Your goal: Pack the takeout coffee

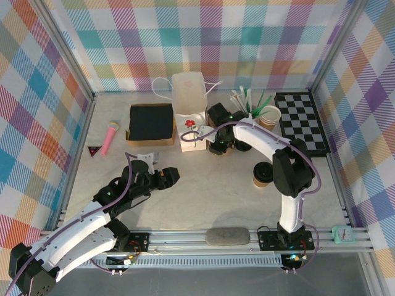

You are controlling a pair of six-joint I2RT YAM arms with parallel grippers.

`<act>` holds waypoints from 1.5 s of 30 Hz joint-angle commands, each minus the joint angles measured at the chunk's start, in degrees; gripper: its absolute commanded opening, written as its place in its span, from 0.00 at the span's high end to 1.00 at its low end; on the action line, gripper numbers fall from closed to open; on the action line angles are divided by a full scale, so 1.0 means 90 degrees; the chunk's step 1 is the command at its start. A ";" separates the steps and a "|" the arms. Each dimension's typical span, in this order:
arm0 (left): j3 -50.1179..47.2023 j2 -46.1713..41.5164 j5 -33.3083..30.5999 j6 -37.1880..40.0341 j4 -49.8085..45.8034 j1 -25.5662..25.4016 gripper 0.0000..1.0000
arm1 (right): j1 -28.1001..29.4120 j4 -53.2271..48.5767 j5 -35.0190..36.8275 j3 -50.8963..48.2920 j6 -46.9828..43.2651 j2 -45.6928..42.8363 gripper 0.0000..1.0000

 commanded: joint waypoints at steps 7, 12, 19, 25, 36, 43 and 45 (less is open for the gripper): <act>0.0083 -0.0049 -0.0113 0.0112 -0.0163 0.0081 0.32 | 0.0031 -0.0107 -0.0212 0.0242 0.0076 0.0096 0.86; 0.0073 -0.0039 -0.0113 0.0124 -0.0155 0.0091 0.32 | 0.0042 -0.0257 -0.0207 0.0353 0.0142 0.0091 0.77; 0.0072 -0.0033 -0.0103 0.0122 -0.0143 0.0101 0.32 | 0.0043 -0.0324 -0.0222 0.0441 0.0144 0.0056 0.75; 0.0063 -0.0025 -0.0113 0.0123 -0.0148 0.0110 0.32 | 0.0035 -0.0353 -0.0212 0.0452 0.0114 0.0104 0.78; 0.0053 -0.0042 -0.0133 0.0132 -0.0167 0.0119 0.33 | 0.0038 -0.0373 -0.0257 0.0467 0.0154 0.0057 0.87; 0.0053 -0.0050 -0.0142 0.0132 -0.0163 0.0120 0.33 | 0.0042 -0.0382 -0.0233 0.0468 0.0220 -0.0039 0.90; 0.0053 -0.0056 -0.0144 0.0132 -0.0163 0.0121 0.33 | 0.0044 -0.0387 -0.0186 0.0490 0.0273 -0.0065 0.90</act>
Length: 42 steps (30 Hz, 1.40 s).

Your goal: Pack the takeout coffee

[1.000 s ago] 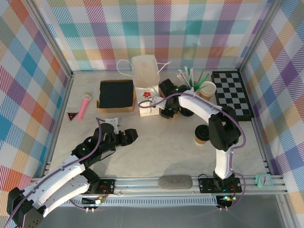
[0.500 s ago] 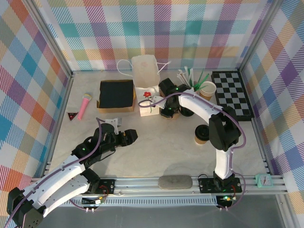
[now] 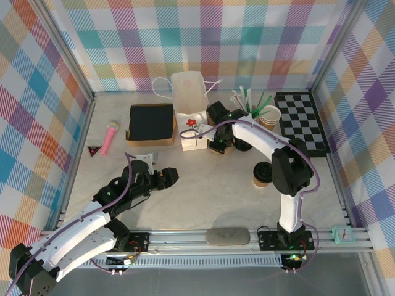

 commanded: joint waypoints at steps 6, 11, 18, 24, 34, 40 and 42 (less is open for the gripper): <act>0.0060 -0.0084 -0.0070 0.0107 -0.0049 0.0079 0.33 | 0.0046 -0.0106 0.0086 0.0201 0.0244 -0.0279 0.91; 0.0063 -0.0104 -0.0080 0.0108 -0.0055 0.0079 0.33 | 0.0046 -0.0115 0.0161 0.0239 0.0320 -0.0422 0.92; 0.0064 -0.0151 -0.0113 0.0112 -0.0051 0.0079 0.33 | 0.0061 -0.0060 0.0404 0.0247 0.0481 -0.0598 0.93; 0.0081 -0.0211 -0.0153 0.0122 -0.0251 0.0079 0.33 | 0.0133 0.0135 0.0967 0.0239 0.0639 -0.0898 0.97; 0.0092 -0.0285 -0.0217 0.0122 -0.0322 0.0079 0.33 | 0.0380 0.0758 0.2097 0.0210 0.0279 -0.1648 1.00; 0.0140 -0.0278 -0.0263 0.0127 -0.0332 0.0079 0.33 | 0.0643 0.1064 0.2698 0.0063 -0.0022 -0.2019 1.00; 0.0169 -0.0259 -0.0276 0.0137 -0.0342 0.0079 0.33 | 0.0757 0.1062 0.2856 -0.0010 -0.0060 -0.2132 1.00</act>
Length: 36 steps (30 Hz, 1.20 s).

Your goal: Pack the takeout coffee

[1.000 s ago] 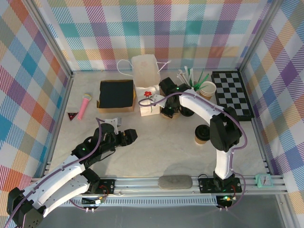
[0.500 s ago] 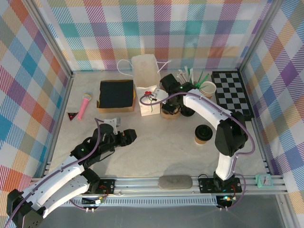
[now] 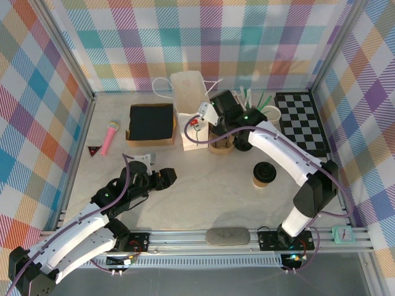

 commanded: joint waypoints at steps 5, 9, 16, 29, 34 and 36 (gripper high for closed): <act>0.0206 -0.0021 -0.0117 0.0119 -0.0105 0.0087 0.34 | 0.0537 0.0191 0.0731 -0.0565 -0.0097 -0.0651 1.00; 0.0260 0.0035 -0.0157 0.0144 -0.0114 0.0086 0.34 | 0.1038 0.0114 0.1037 -0.1168 0.0199 -0.1030 1.00; 0.0319 0.0222 -0.0138 0.0192 -0.0020 0.0094 0.34 | 0.1507 0.0001 0.1259 -0.2182 0.0856 -0.1416 1.00; 0.0378 0.0117 -0.0225 0.0187 -0.0213 0.0096 0.34 | 0.1507 0.0738 0.1788 -0.2500 0.0537 -0.1682 1.00; 0.0404 0.0153 -0.0254 0.0202 -0.0220 0.0096 0.34 | 0.1507 0.1152 0.1880 -0.2237 -0.0064 -0.1857 1.00; 0.0417 0.0210 -0.0245 0.0203 -0.0186 0.0096 0.34 | 0.1490 0.1432 0.1880 -0.2205 -0.0352 -0.1841 1.00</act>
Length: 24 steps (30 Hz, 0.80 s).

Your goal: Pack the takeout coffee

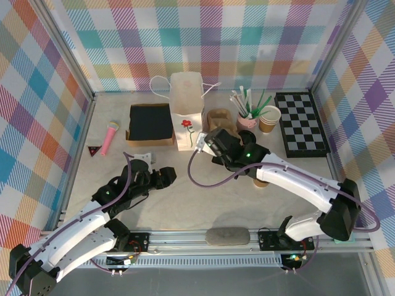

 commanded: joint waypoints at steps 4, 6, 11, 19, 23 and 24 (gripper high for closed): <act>0.0283 0.0106 -0.0072 0.0085 0.0017 0.0074 0.34 | -0.0325 0.0971 0.0126 0.0231 -0.0685 0.0071 1.00; 0.0283 0.0109 -0.0069 0.0083 0.0022 0.0074 0.35 | -0.0489 0.1213 -0.0020 0.0096 -0.0691 0.0195 1.00; 0.0245 0.0051 -0.0089 0.0072 0.0015 0.0074 0.35 | -0.0911 0.2167 -0.0412 -0.0460 -0.0798 0.0535 1.00; 0.0227 -0.0024 -0.0161 0.0064 -0.0064 0.0074 0.35 | -0.1046 0.2553 -0.0798 -0.0655 -0.0726 0.1046 1.00; 0.0240 -0.0022 -0.0175 0.0081 -0.0104 0.0074 0.35 | -0.1046 0.2339 -0.1018 -0.0646 -0.0629 0.1169 0.97; 0.0239 -0.0018 -0.0181 0.0091 -0.0120 0.0082 0.35 | -0.1046 0.2252 -0.1076 -0.0631 -0.0583 0.1180 0.96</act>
